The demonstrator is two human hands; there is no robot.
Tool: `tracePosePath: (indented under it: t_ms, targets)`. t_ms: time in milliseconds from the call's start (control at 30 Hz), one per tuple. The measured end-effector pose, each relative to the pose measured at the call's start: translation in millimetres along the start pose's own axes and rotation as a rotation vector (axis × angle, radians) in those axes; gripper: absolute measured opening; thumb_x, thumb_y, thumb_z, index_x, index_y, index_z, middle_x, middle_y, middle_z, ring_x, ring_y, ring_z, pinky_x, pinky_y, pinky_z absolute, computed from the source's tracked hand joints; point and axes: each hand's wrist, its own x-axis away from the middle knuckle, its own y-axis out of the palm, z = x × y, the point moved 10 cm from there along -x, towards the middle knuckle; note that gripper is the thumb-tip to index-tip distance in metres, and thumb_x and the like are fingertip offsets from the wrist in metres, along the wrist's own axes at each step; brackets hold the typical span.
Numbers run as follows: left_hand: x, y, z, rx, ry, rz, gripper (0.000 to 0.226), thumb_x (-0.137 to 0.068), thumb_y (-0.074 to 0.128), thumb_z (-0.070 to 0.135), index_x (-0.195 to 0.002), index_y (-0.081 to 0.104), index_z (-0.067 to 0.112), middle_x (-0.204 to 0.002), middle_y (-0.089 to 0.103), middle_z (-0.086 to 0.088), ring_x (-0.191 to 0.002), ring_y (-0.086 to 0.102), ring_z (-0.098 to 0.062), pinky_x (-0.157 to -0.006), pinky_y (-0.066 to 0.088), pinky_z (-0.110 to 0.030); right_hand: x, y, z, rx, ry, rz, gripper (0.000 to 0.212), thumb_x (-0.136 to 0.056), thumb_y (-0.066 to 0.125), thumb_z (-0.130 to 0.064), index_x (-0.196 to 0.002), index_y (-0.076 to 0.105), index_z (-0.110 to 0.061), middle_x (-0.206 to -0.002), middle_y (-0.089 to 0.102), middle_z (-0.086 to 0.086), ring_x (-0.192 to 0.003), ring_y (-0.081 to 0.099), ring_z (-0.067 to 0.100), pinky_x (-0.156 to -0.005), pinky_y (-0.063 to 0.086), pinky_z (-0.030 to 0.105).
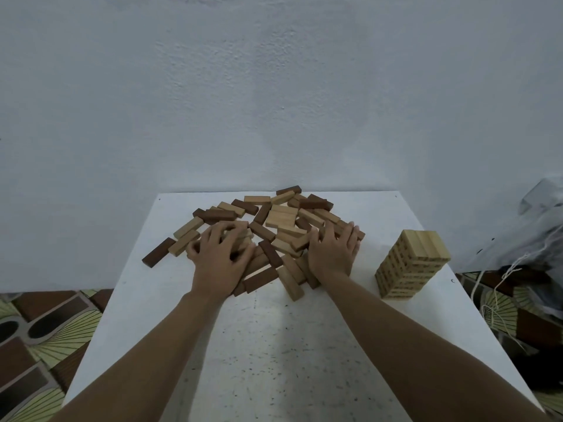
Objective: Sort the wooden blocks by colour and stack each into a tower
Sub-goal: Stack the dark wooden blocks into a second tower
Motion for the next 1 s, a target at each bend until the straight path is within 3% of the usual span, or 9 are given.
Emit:
tracePosePath:
  t_ms: [100,233,333,433,533,633,733,833,1000]
  targets:
    - [17,2,26,-0.010,0.173,-0.133,0.046,-0.094,0.049,0.066,-0.136,0.054,0.048,-0.153,0.038,0.017,-0.148,0.023,-0.012,-0.112,0.014,-0.049,3,0,-5,-0.060,-0.001,0.001,0.051,-0.105,0.034,-0.045,-0.150,0.039,-0.021,-0.166,0.003,0.019,-0.154,-0.007,0.030,-0.124,0.000,0.046]
    - [45,28,53,-0.225,0.381,-0.365,0.070,-0.088,0.021,0.089,-0.151,0.028,0.060,-0.168,0.020,0.009,-0.157,0.009,-0.018,-0.117,0.007,-0.052,7,1,-9,-0.105,-0.069,-0.031,0.049,-0.104,0.038,-0.039,-0.149,0.039,-0.019,-0.165,0.010,0.018,-0.154,-0.001,0.029,-0.124,0.004,0.046]
    - [42,33,47,-0.258,0.338,-0.413,0.067,-0.090,0.012,0.087,-0.150,0.028,0.062,-0.168,0.021,0.010,-0.157,0.007,-0.016,-0.116,0.007,-0.051,14,-1,-10,-0.156,-0.115,-0.041,0.042,-0.103,0.040,-0.034,-0.141,0.045,-0.016,-0.161,0.024,0.018,-0.152,0.009,0.031,-0.124,0.012,0.047]
    - [35,28,40,-0.170,0.318,-0.412,0.057,-0.097,0.024,0.077,-0.148,0.036,0.056,-0.163,0.028,0.009,-0.155,0.014,-0.016,-0.119,0.004,-0.051,18,-18,-22,-0.078,-0.191,0.082,0.038,-0.098,0.045,-0.030,-0.131,0.051,-0.014,-0.146,0.044,0.017,-0.139,0.033,0.035,-0.116,0.029,0.049]
    - [23,11,28,-0.118,0.254,-0.316,0.054,-0.100,0.027,0.067,-0.145,0.047,0.045,-0.155,0.039,0.007,-0.147,0.029,-0.019,-0.118,0.017,-0.059,21,-30,-48,-0.116,-0.286,0.132,0.033,-0.096,0.049,-0.028,-0.124,0.059,-0.012,-0.132,0.054,0.013,-0.125,0.044,0.031,-0.105,0.040,0.045]
    - [5,-9,-1,-0.049,0.056,-0.247,0.050,-0.099,0.030,0.063,-0.143,0.048,0.046,-0.150,0.041,0.010,-0.141,0.032,-0.018,-0.114,0.020,-0.049,26,-36,-69,-0.233,-0.365,0.132,0.015,-0.097,0.051,-0.023,-0.100,0.063,-0.014,-0.098,0.063,0.001,-0.097,0.054,0.020,-0.081,0.046,0.037]
    - [-5,-11,-25,-0.111,0.023,-0.278,0.052,-0.099,0.024,0.065,-0.144,0.042,0.048,-0.148,0.041,0.010,-0.140,0.034,-0.018,-0.110,0.023,-0.051,28,-32,-81,-0.310,-0.398,0.064,0.014,-0.095,0.053,-0.018,-0.081,0.054,-0.019,-0.068,0.049,-0.012,-0.067,0.047,0.007,-0.064,0.039,0.028]
    - [-11,-6,-43,-0.197,0.045,-0.313,0.063,-0.097,0.014,0.065,-0.144,0.047,0.039,-0.144,0.046,0.006,-0.137,0.038,-0.019,-0.105,0.024,-0.052,18,-29,-93,-0.266,-0.419,0.066,0.011,-0.094,0.054,-0.018,-0.083,0.057,-0.018,-0.069,0.054,-0.009,-0.069,0.052,0.012,-0.067,0.047,0.034]
    - [-40,-15,-45,-0.084,0.030,-0.178,0.035,-0.100,0.039,0.054,-0.122,0.063,0.043,-0.124,0.053,0.012,-0.123,0.044,-0.014,-0.098,0.023,-0.040,-22,-19,-112,-0.068,-0.429,0.015,0.013,-0.094,0.046,-0.021,-0.097,0.057,-0.014,-0.089,0.055,-0.001,-0.096,0.051,0.025,-0.082,0.046,0.040]
